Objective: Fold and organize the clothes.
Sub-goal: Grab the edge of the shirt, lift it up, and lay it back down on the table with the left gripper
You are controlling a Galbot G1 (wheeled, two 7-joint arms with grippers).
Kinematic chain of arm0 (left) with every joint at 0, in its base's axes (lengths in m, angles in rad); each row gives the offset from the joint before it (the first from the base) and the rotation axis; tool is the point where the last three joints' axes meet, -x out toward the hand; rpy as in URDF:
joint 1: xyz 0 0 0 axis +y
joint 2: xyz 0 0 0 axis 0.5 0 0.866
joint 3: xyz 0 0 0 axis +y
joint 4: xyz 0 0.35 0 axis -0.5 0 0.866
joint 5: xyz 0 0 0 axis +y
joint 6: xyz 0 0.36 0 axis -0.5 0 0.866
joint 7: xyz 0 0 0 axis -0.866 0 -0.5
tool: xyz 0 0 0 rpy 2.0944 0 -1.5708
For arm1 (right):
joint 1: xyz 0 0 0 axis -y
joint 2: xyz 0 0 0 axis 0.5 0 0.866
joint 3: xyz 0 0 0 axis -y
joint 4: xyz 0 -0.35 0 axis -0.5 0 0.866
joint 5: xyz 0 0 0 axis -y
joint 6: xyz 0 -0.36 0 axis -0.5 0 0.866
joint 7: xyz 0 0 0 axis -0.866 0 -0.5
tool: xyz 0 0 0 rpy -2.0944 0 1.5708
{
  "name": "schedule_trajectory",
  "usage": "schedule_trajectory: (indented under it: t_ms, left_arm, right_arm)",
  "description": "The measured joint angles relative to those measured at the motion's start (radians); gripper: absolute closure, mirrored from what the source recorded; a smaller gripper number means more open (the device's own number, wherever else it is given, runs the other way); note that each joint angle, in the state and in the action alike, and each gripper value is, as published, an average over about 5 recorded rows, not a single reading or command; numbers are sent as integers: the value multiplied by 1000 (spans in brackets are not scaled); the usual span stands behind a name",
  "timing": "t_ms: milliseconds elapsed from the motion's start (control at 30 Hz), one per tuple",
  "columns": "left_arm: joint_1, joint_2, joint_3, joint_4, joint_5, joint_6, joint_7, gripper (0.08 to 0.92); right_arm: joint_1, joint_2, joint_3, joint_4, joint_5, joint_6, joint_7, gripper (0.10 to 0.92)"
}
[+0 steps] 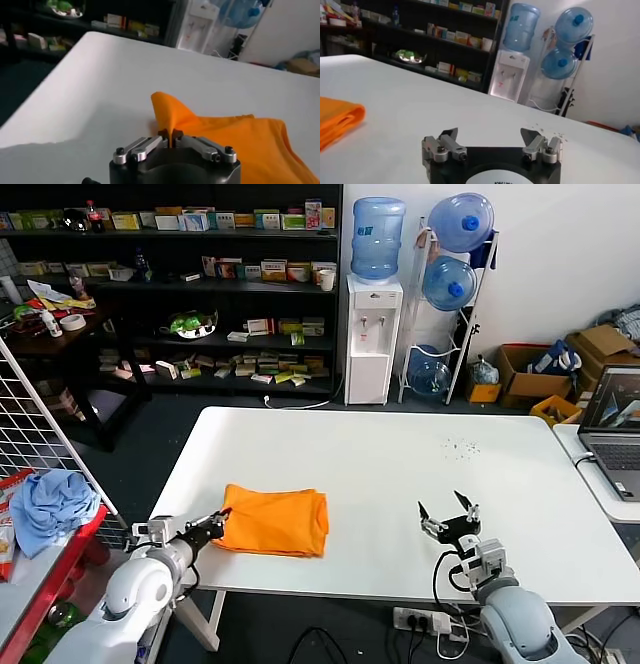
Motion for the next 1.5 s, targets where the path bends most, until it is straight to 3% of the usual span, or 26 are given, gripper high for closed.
schedule_trajectory:
  t_ms: [333,733,1500]
  left_arm:
    - [-6,147,-118,87,161,-45,0,870]
    - [-15,260,-162,171,380,-133,-12,870]
    - [-49,349,-126,204,511,-195,-12,870]
  right_arm:
    - [6,-1,-4,-7,6,10,-5,203]
    - [10,8,-8,-11,6,17,-5,203]
    - [-24,17,-5,-8,-11,37,-11,203]
